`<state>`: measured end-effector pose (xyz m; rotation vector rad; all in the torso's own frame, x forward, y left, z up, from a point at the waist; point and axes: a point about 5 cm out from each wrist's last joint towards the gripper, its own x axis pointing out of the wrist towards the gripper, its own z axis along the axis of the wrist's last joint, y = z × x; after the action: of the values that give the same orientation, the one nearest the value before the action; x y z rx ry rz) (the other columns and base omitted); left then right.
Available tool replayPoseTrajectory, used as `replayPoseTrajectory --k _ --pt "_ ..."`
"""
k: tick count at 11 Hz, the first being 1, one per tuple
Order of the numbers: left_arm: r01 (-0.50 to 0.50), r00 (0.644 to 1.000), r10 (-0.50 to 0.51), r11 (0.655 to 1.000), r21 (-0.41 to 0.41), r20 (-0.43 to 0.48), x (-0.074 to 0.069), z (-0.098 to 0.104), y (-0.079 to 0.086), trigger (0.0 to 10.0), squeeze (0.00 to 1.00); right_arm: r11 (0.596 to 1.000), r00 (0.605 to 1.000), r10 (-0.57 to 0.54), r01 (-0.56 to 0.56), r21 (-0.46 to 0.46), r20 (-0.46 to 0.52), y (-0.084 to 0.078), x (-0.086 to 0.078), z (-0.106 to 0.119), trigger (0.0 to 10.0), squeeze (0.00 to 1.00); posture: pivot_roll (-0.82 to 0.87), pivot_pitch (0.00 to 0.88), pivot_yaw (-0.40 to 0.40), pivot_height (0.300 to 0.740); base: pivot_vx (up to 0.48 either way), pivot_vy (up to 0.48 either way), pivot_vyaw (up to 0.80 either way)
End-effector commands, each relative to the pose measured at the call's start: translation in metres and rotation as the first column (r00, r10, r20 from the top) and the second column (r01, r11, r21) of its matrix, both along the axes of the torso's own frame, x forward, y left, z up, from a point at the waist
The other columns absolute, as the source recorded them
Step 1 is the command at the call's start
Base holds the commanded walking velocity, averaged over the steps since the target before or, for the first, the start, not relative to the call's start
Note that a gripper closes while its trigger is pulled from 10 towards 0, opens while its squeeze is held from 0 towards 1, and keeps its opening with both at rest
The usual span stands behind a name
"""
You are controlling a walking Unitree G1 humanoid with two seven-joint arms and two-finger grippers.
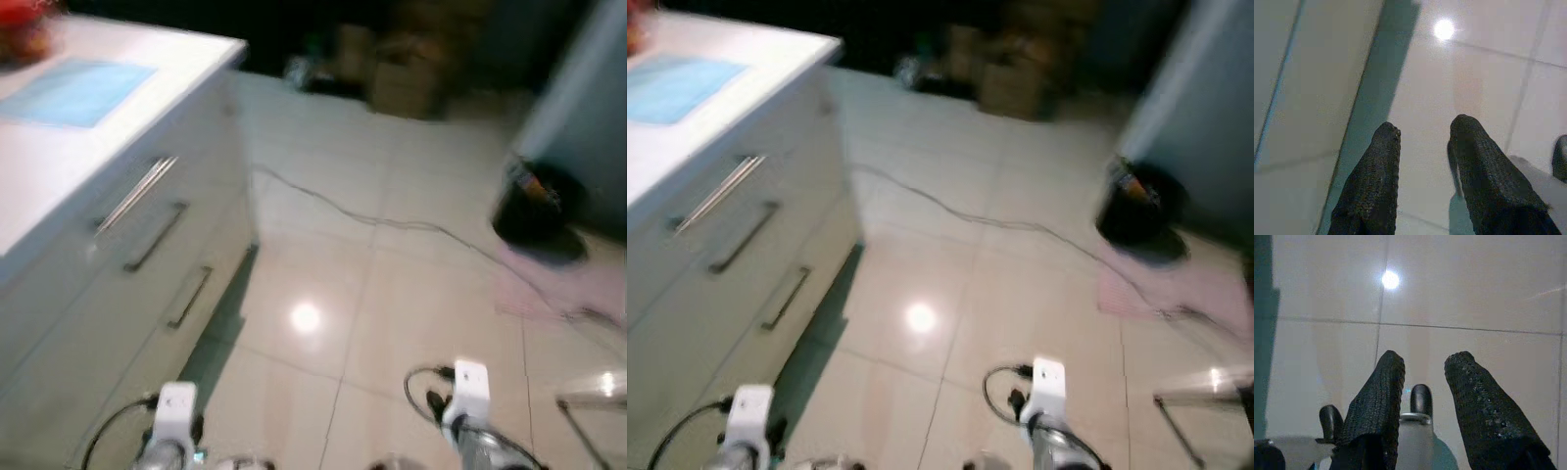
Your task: Kitchen organization
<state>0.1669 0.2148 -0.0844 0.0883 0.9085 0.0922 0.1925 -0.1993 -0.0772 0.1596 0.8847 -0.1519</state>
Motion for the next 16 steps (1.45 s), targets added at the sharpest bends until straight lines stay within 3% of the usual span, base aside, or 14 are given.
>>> replayPoseTrajectory --k 1,3,6,12,16 --pt "0.003 1.000 -0.003 1.000 0.008 -0.005 -0.0022 -0.0002 0.0034 10.0 0.00 1.000 1.000 -0.006 0.006 0.002 0.000 0.0003 0.0012 0.0005 10.0 0.00 0.05 0.075 0.034 0.740 0.000 0.000 -0.77" --pt "0.014 1.000 -0.014 1.000 0.017 -0.018 -0.0033 -0.0008 0.0042 10.0 0.00 1.000 1.000 0.000 0.001 -0.003 0.004 0.0003 0.0014 0.0007 10.0 0.00 0.05 0.050 0.036 0.740 0.000 0.000 -0.77" --pt "0.032 0.999 -0.031 0.999 0.026 -0.025 -0.0017 -0.0001 0.0051 10.0 0.00 1.000 1.000 -0.001 0.001 -0.007 0.011 0.0009 0.0026 0.0013 10.0 0.00 0.05 0.042 0.038 0.740 0.000 0.000 0.00" --pt "0.029 0.999 -0.028 0.999 0.034 -0.044 -0.0045 -0.0017 0.0053 10.0 0.00 1.000 1.000 -0.015 0.015 -0.005 0.007 -0.0004 0.0010 0.0006 10.0 0.00 0.05 0.054 0.036 0.740 0.351 0.000 0.00" --pt "0.026 0.998 -0.025 0.999 0.032 -0.050 -0.0052 -0.0022 0.0048 10.0 0.00 1.000 1.000 -0.015 0.015 -0.002 0.016 -0.0002 0.0022 0.0014 10.0 0.00 0.05 0.063 0.032 0.740 0.394 0.000 -0.37"
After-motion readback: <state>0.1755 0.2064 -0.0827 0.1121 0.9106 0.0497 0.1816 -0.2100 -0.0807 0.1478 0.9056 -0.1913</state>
